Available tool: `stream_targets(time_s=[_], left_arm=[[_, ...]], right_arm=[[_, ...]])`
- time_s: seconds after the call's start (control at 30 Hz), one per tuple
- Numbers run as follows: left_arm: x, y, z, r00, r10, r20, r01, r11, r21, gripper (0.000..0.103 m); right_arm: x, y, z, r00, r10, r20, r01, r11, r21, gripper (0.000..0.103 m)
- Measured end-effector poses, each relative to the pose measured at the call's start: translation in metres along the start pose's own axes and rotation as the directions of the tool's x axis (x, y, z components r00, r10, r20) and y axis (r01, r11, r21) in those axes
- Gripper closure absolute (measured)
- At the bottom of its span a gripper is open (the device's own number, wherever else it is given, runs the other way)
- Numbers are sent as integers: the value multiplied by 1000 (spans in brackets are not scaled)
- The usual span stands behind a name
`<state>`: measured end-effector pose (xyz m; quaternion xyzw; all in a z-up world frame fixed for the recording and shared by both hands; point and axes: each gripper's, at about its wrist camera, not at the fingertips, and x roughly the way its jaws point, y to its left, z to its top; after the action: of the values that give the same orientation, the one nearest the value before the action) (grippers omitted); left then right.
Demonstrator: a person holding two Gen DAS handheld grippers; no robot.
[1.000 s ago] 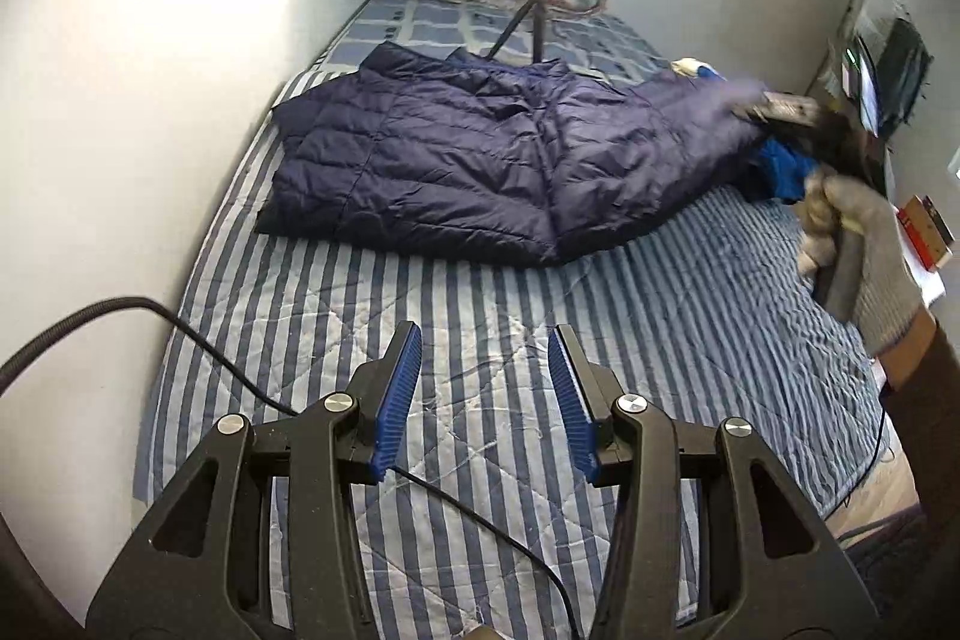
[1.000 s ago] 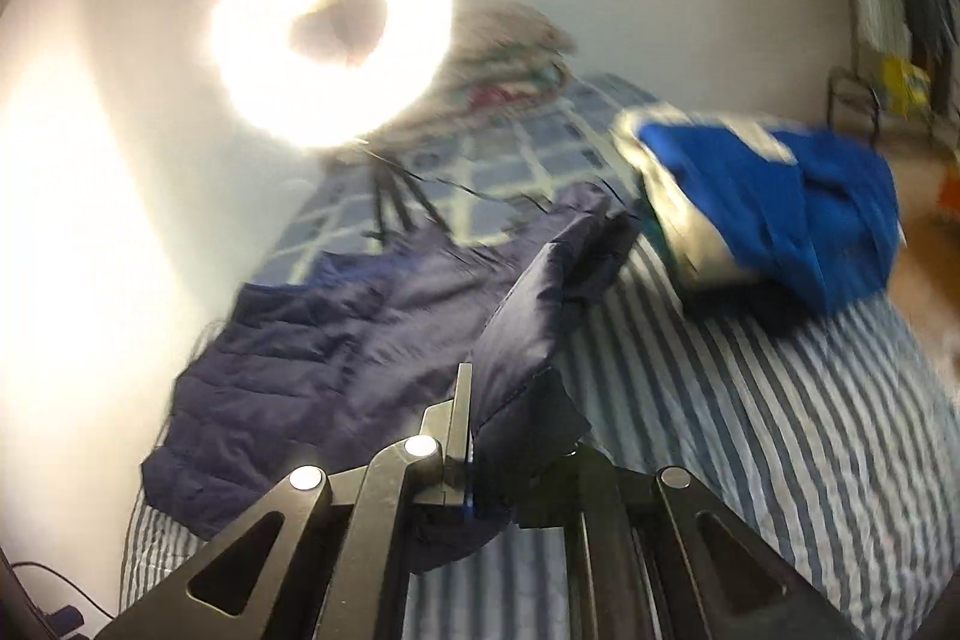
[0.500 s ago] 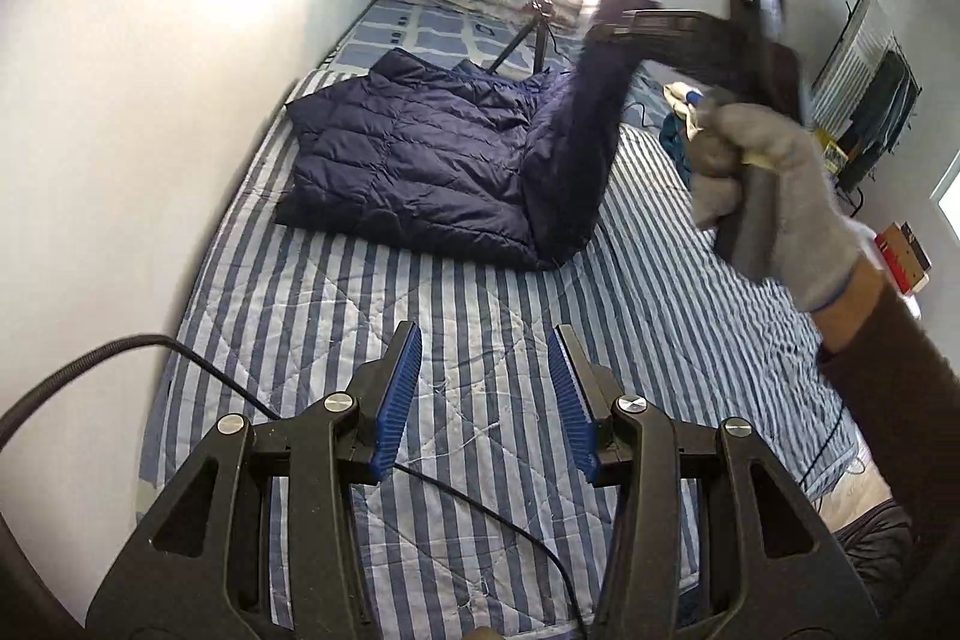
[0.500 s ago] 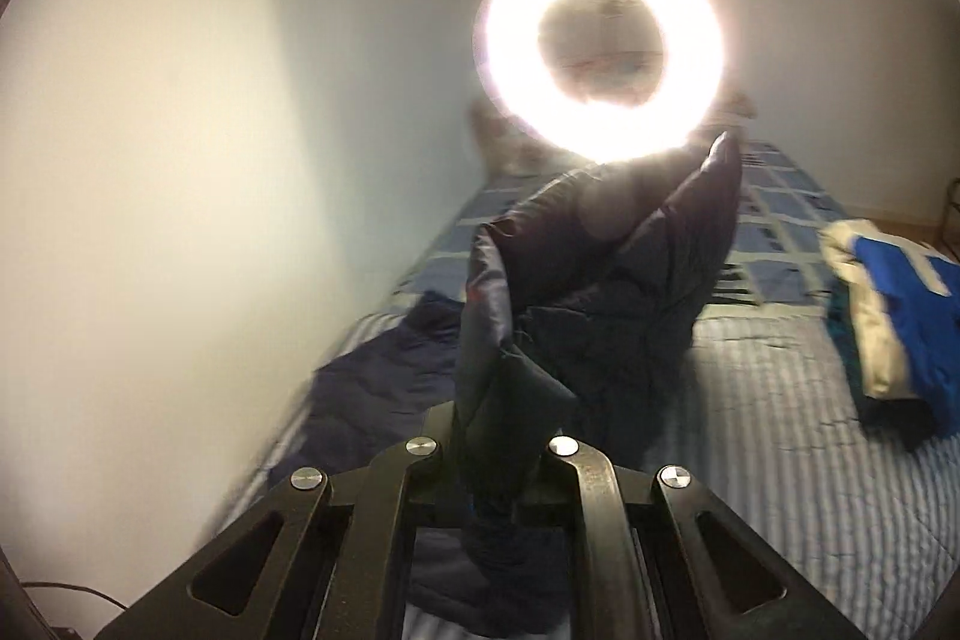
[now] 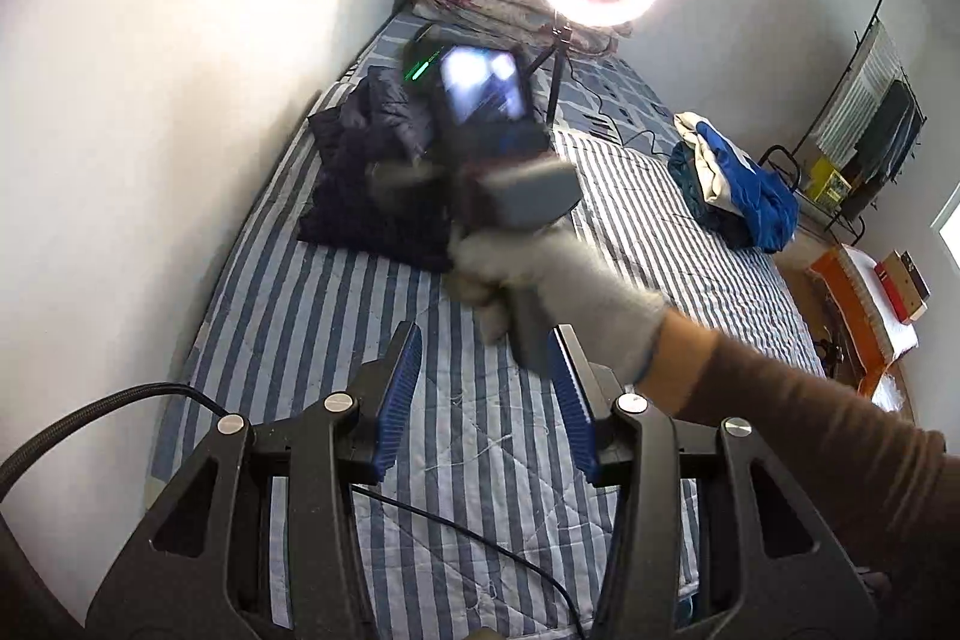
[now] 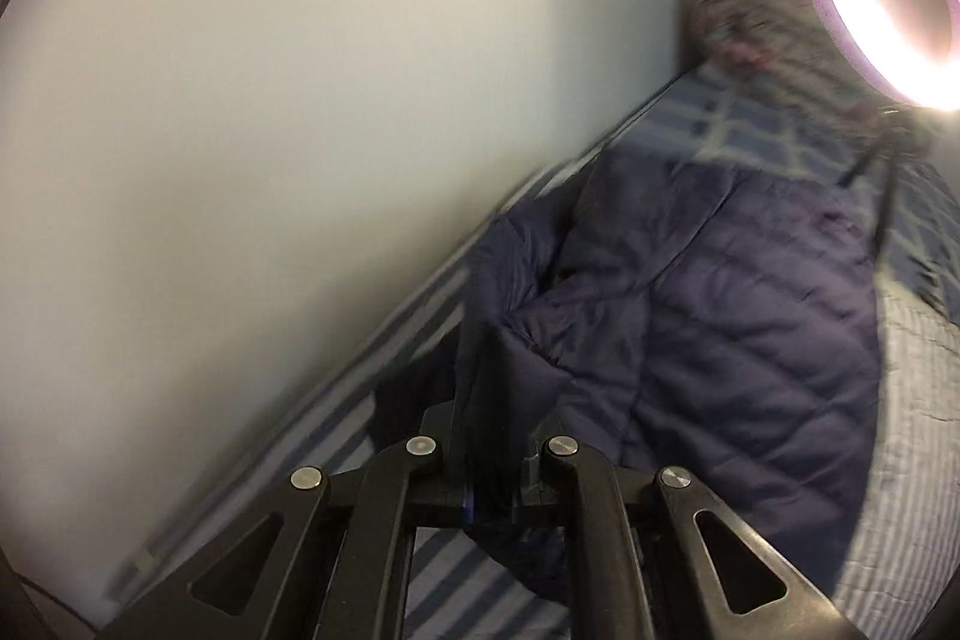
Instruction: Fold large clothes
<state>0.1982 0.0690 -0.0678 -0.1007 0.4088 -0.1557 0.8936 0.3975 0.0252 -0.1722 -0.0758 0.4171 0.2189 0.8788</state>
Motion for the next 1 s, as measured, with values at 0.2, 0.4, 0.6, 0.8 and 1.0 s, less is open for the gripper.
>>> stream_targets(time_s=[0.2,0.4,0.6,0.8,1.0], left_arm=[[1,5,4,1000,12,12,-12,1000,-19,58],[9,10,1,998,63,17,-63,998,-9,58],[33,3,10,983,172,63,-176,982,66,58],[79,-8,52,966,222,134,-240,962,133,58],[159,5,103,907,390,160,-414,895,166,58]], right_arm=[[26,-16,-5,996,87,-29,-85,994,63,89],[-25,-58,3,932,351,94,-361,923,136,67],[-86,-126,-34,968,187,166,-220,954,203,73],[-100,-164,-76,995,38,93,-58,973,224,71],[-101,-203,-95,994,-4,107,-35,933,359,71]])
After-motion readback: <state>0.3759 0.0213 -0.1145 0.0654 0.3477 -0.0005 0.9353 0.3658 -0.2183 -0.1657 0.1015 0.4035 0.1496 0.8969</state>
